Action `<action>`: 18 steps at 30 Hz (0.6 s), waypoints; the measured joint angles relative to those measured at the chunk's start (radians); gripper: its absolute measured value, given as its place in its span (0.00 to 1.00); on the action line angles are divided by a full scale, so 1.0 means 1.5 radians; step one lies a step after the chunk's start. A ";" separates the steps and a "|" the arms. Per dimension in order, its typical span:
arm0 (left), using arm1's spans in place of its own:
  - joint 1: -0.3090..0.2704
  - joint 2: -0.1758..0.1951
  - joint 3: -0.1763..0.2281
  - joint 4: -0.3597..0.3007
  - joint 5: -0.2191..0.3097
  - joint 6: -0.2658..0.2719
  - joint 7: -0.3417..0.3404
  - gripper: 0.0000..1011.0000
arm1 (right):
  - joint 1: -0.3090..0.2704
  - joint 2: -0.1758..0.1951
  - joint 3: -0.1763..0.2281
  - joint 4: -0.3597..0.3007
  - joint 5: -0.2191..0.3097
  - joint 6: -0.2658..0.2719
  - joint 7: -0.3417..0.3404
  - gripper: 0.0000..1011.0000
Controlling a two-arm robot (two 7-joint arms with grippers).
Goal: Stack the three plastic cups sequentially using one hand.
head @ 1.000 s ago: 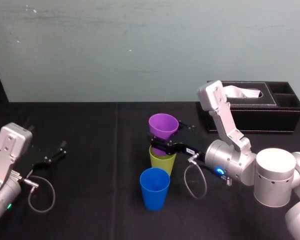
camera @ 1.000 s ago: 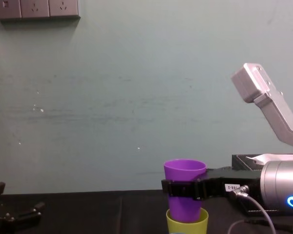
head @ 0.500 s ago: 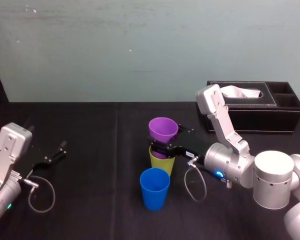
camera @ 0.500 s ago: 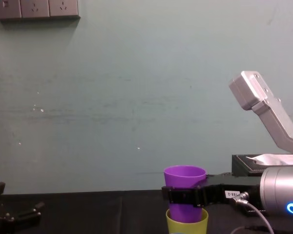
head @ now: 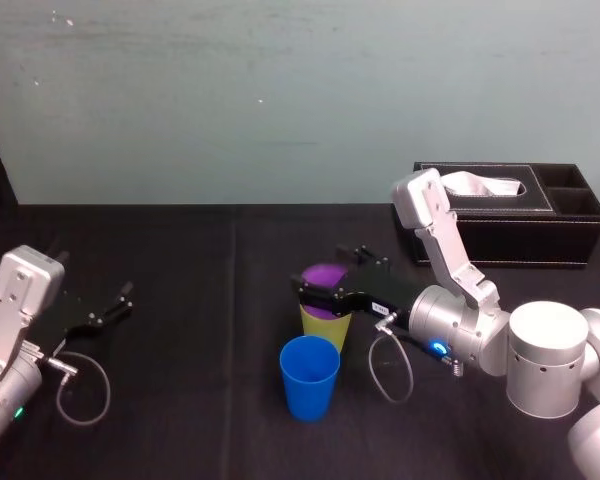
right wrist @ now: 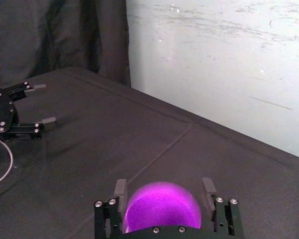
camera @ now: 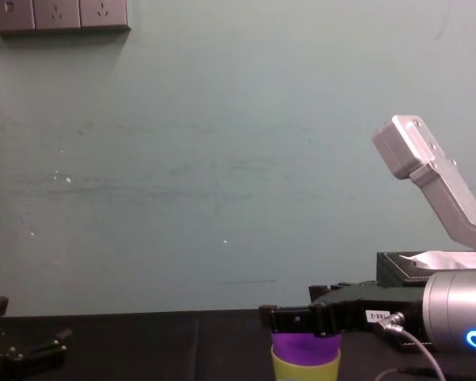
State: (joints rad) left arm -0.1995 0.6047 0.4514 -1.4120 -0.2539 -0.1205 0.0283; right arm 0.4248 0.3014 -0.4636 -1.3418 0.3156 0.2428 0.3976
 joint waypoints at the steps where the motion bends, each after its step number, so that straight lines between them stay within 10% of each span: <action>1: 0.000 0.000 0.000 0.000 0.000 0.000 0.000 0.99 | 0.000 0.000 0.000 0.000 0.000 0.000 0.000 0.94; 18: 0.000 0.000 0.000 0.000 0.000 0.000 0.000 0.99 | -0.014 0.000 0.019 -0.020 0.000 -0.026 -0.016 0.99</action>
State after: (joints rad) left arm -0.1995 0.6046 0.4514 -1.4120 -0.2539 -0.1205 0.0283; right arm 0.4045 0.3013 -0.4356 -1.3711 0.3156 0.2045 0.3730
